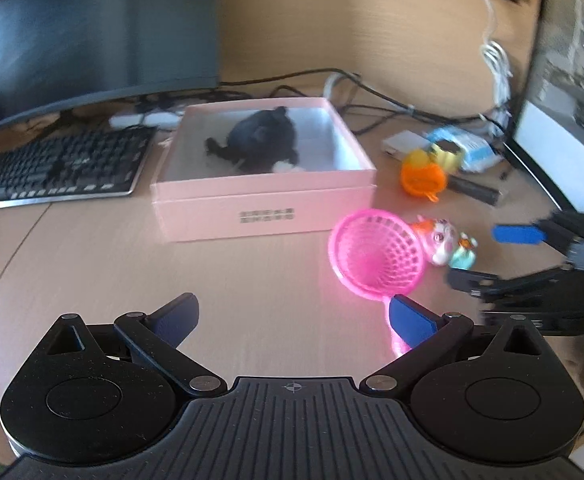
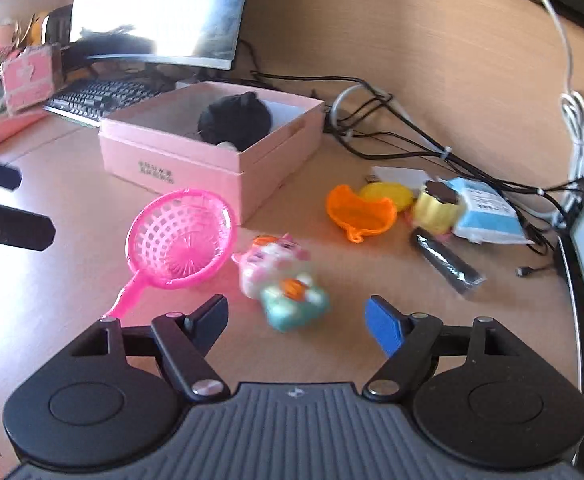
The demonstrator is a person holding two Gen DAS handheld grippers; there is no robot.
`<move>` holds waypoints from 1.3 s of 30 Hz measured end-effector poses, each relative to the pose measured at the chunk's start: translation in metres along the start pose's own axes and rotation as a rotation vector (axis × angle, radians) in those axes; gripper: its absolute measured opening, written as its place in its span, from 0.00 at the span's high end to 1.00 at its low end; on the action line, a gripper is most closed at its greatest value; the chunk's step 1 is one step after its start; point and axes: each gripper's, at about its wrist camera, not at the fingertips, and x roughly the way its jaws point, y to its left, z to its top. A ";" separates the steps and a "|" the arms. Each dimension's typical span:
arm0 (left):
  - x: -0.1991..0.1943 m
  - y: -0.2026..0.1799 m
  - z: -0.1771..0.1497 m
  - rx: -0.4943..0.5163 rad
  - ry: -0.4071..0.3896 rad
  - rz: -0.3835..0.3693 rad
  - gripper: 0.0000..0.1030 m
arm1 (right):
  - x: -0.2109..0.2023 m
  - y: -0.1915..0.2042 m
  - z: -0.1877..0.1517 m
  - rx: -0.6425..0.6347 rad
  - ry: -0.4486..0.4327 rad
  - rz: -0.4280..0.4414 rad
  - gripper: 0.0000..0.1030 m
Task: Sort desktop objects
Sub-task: 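Grasp the pink pig figurine with the right tool while the left tool grasps the pink net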
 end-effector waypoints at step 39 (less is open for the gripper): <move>0.073 -0.074 0.006 0.158 0.060 -0.013 0.57 | -0.099 -0.008 -0.052 0.132 0.017 0.009 0.59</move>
